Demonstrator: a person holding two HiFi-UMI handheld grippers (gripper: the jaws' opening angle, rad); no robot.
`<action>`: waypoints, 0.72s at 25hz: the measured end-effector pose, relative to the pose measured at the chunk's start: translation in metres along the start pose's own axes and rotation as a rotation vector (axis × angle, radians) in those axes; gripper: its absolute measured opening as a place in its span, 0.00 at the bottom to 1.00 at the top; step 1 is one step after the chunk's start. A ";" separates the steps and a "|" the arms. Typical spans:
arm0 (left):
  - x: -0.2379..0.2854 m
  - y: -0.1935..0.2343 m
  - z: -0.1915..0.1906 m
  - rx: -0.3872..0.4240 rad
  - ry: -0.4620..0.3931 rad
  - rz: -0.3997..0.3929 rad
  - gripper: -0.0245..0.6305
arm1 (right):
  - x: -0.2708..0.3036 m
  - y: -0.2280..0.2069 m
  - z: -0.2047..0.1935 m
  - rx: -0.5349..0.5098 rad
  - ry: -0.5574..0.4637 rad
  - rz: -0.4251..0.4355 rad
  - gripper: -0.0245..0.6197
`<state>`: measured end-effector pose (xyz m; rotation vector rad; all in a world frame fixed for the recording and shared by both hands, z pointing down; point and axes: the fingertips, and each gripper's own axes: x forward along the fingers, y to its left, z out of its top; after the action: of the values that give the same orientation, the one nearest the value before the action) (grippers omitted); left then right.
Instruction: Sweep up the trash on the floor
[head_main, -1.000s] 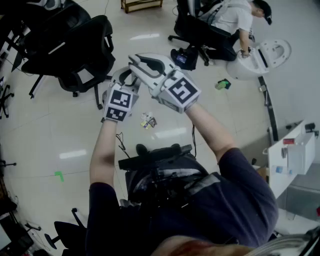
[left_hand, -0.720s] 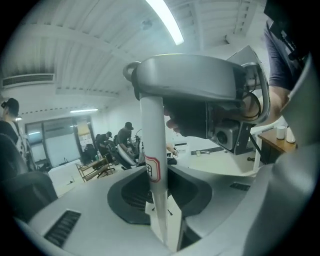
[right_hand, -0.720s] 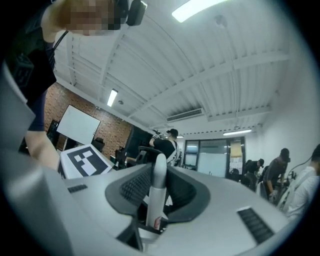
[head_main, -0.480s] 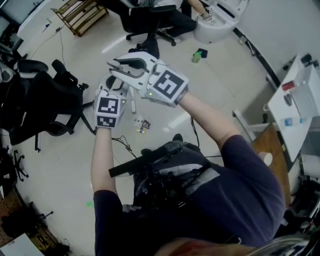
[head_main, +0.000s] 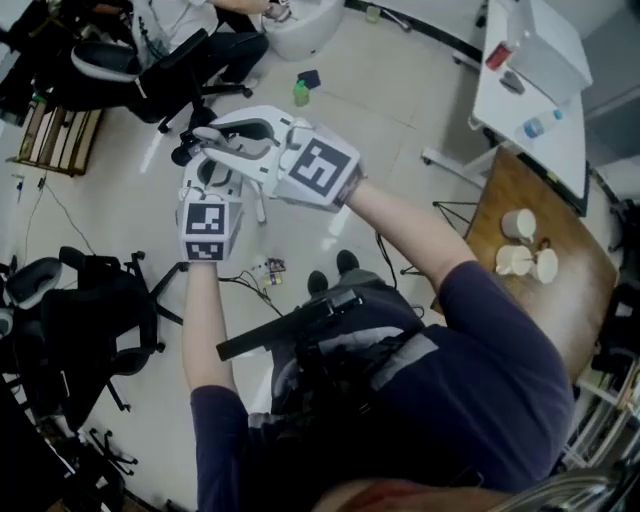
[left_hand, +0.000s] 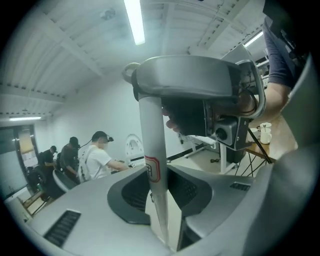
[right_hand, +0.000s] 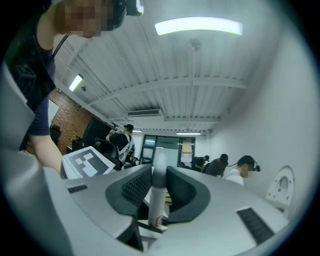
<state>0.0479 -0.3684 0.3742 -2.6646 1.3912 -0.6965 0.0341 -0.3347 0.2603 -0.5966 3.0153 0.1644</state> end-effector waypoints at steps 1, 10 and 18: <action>0.009 -0.006 0.004 0.012 -0.012 -0.029 0.18 | -0.007 -0.007 -0.002 -0.006 0.011 -0.036 0.21; 0.077 -0.107 0.030 0.159 -0.119 -0.364 0.18 | -0.100 -0.040 -0.027 -0.106 0.210 -0.327 0.20; 0.107 -0.208 0.061 0.192 -0.164 -0.536 0.18 | -0.201 -0.060 -0.032 -0.085 0.318 -0.570 0.20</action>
<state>0.2850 -0.3390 0.4113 -2.8630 0.5351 -0.5850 0.2415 -0.3181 0.3030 -1.5860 2.9731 0.1768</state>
